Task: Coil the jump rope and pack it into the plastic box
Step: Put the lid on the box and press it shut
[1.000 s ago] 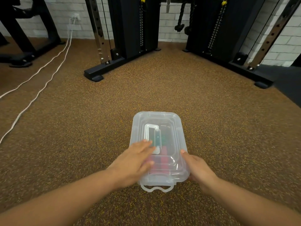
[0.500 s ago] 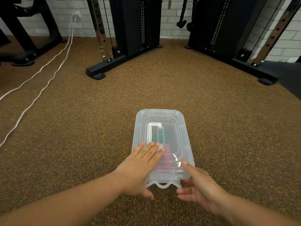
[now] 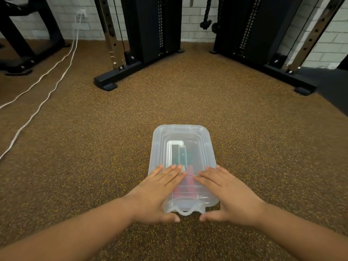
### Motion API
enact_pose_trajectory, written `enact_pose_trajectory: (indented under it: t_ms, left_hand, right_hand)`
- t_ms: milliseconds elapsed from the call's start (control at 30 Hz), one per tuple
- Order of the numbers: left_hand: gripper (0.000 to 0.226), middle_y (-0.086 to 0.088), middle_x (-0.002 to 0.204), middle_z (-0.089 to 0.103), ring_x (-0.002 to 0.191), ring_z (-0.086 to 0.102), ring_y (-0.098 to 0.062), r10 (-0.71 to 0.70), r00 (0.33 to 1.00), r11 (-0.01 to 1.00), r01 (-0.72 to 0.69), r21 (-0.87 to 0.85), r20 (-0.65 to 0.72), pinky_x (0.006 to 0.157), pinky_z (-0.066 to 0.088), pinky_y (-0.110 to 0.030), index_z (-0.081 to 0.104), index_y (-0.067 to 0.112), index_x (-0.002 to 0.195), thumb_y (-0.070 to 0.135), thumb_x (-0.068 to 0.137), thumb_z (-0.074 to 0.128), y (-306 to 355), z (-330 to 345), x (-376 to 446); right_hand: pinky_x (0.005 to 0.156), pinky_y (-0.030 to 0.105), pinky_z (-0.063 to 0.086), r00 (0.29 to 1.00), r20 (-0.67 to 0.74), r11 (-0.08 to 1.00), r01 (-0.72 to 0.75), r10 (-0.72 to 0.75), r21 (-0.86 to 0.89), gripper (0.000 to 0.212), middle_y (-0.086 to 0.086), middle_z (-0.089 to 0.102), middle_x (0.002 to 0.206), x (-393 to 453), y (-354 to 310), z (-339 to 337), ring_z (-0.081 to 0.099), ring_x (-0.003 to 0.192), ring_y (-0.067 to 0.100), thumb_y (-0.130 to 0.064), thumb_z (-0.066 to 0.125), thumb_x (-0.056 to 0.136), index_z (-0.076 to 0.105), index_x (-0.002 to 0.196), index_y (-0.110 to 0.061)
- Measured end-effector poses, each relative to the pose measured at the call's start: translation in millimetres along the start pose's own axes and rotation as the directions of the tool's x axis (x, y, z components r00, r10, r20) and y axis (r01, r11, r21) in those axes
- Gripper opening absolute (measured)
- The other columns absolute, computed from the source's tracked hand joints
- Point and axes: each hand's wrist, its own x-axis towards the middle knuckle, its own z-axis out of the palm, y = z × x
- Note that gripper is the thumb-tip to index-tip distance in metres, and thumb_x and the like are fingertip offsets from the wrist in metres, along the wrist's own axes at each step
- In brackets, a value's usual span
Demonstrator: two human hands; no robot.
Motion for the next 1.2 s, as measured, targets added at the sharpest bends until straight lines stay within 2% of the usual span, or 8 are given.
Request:
enact_pose_trajectory:
  t_ms: [133,400,500,600,700,833,1000,1200]
  left_hand:
    - [0.115,0.009,0.152,-0.034,0.136,-0.035,-0.004,0.016,0.998,0.999,-0.014,-0.029,0.059,0.110,-0.025,-0.030,-0.026,0.026,0.145,0.074,0.073,0.050,-1.1,-3.6,2.7]
    - [0.109,0.016,0.151,-0.032,0.135,-0.034,-0.001,0.023,0.993,0.995,-0.011,-0.100,0.118,0.107,-0.027,-0.027,-0.026,0.034,0.144,0.069,0.076,0.053,-7.1,-6.8,4.6]
    - [0.113,0.019,0.149,-0.032,0.135,-0.034,0.001,0.012,0.992,0.997,-0.002,-0.082,0.123,0.109,-0.024,-0.025,-0.028,0.036,0.141,0.075,0.071,0.052,-8.2,-7.1,4.1]
    - [0.101,0.017,0.151,-0.032,0.136,-0.033,0.001,-0.004,0.998,0.999,0.006,-0.047,0.059,0.116,-0.018,-0.031,-0.026,0.036,0.143,0.084,0.074,0.030,-8.1,-6.1,4.0]
    - [0.086,0.011,0.154,-0.026,0.139,-0.030,-0.003,-0.141,0.989,0.983,0.133,-0.125,-0.054,0.118,-0.013,-0.033,-0.017,0.031,0.147,0.077,0.080,0.010,-13.0,-4.7,16.4]
    - [0.081,0.007,0.157,-0.019,0.141,-0.025,-0.006,-0.308,0.945,0.939,0.284,-0.194,-0.112,0.116,-0.016,-0.032,-0.009,0.025,0.150,0.070,0.085,0.010,-30.0,-6.3,51.1]
    - [0.078,0.003,0.160,-0.013,0.145,-0.017,-0.010,-0.411,0.900,0.895,0.369,-0.250,-0.142,0.118,-0.012,-0.036,-0.004,0.021,0.151,0.064,0.090,0.017,-52.3,-15.4,88.3]
    - [0.063,-0.002,0.161,0.007,0.148,-0.001,-0.016,-0.436,0.872,0.887,0.375,-0.270,-0.223,0.119,-0.008,-0.039,0.012,0.018,0.151,0.045,0.096,0.031,-72.9,-30.3,119.4]
  right_hand:
    - [0.109,0.045,0.031,0.998,-0.032,0.999,0.047,-0.048,-0.023,0.093,-0.003,0.060,0.128,2.7,4.7,2.0,0.056,0.121,0.020,-0.085,0.040,0.068,0.050,0.133,-0.019]
    - [0.108,0.043,0.033,0.994,-0.071,0.996,0.077,-0.080,-0.047,0.075,-0.009,0.063,0.122,4.0,9.6,-1.9,0.058,0.117,0.014,-0.077,0.045,0.076,0.053,0.130,-0.025]
    - [0.115,0.046,0.019,0.999,-0.011,0.999,0.040,-0.039,0.022,0.080,-0.010,0.055,0.132,1.1,11.3,0.0,0.046,0.129,0.011,-0.081,0.041,0.076,0.043,0.138,-0.030]
    - [0.120,0.041,0.005,1.000,-0.013,0.996,0.013,-0.012,0.089,0.077,-0.008,0.040,0.145,3.1,14.4,-0.2,0.027,0.140,0.010,-0.079,0.035,0.081,0.033,0.144,-0.035]
    - [0.117,0.029,-0.011,0.994,-0.055,0.983,-0.082,0.092,0.163,0.072,-0.006,0.015,0.160,16.5,12.2,0.5,0.000,0.147,0.009,-0.071,0.020,0.087,0.020,0.149,-0.034]
    - [0.114,0.029,-0.015,0.971,0.007,0.946,-0.233,0.237,0.225,0.071,-0.006,-0.008,0.161,52.3,12.2,3.2,-0.019,0.145,0.010,-0.061,0.021,0.092,0.005,0.152,-0.026]
    - [0.117,0.035,-0.011,0.931,-0.018,0.891,-0.341,0.363,0.301,0.065,-0.002,-0.009,0.161,97.3,21.9,3.8,-0.016,0.147,0.015,-0.050,0.027,0.098,0.006,0.152,-0.022]
    - [0.119,0.035,0.007,0.844,-0.196,0.784,-0.344,0.499,0.516,0.049,0.005,0.022,0.159,126.7,53.3,-1.8,0.010,0.148,0.023,-0.030,0.040,0.099,0.033,0.146,-0.019]
